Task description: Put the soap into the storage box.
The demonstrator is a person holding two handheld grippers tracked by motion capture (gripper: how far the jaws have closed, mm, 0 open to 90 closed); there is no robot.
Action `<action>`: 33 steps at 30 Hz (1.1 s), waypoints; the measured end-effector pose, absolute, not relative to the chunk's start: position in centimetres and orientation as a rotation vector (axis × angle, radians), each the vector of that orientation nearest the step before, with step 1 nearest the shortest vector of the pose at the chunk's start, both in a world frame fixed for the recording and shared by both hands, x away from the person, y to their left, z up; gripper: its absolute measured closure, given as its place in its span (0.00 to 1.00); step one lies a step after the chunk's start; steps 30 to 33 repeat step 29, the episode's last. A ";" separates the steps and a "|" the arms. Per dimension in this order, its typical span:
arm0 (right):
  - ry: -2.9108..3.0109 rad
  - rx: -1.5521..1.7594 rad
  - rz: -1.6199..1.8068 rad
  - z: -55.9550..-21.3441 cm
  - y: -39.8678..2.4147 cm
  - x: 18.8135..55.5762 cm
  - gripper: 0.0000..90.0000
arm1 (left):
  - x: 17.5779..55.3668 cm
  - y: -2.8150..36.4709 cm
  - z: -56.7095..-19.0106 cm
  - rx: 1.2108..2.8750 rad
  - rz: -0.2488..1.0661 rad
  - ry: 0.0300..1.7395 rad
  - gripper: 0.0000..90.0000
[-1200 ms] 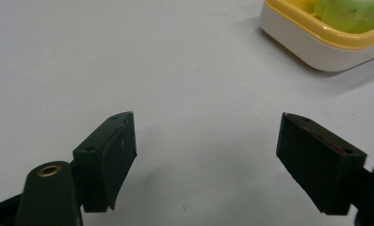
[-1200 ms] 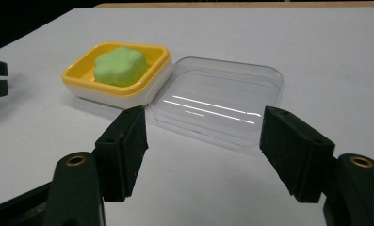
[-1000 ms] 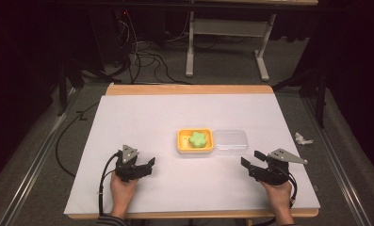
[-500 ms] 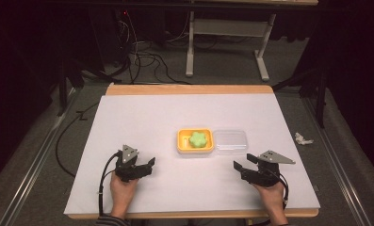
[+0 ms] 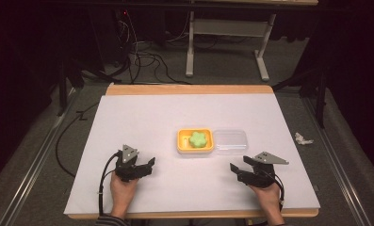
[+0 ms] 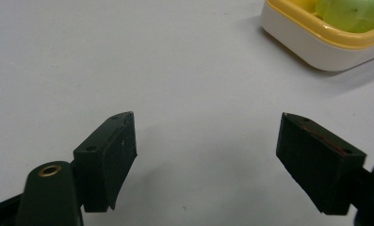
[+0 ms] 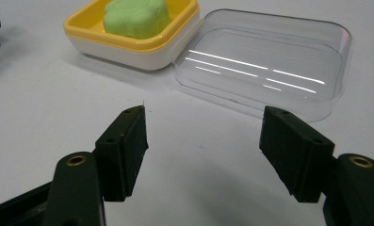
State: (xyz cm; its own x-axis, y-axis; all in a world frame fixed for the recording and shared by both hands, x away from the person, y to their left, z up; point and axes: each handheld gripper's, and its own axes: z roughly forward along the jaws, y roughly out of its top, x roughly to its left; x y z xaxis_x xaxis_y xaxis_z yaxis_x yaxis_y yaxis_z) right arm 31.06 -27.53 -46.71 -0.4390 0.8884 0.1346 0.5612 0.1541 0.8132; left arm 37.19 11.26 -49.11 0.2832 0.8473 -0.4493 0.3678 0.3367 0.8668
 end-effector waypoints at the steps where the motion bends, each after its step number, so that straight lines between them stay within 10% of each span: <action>1: 2.059 1.392 1.185 -46.8 -27.5 31.0 0.37 | 37.2 11.3 -49.1 1.254 0.471 1.311 0.24; 33: 2.124 1.384 1.102 -48.0 -26.6 31.2 0.35 | 37.2 11.2 -49.1 1.248 0.475 1.308 0.24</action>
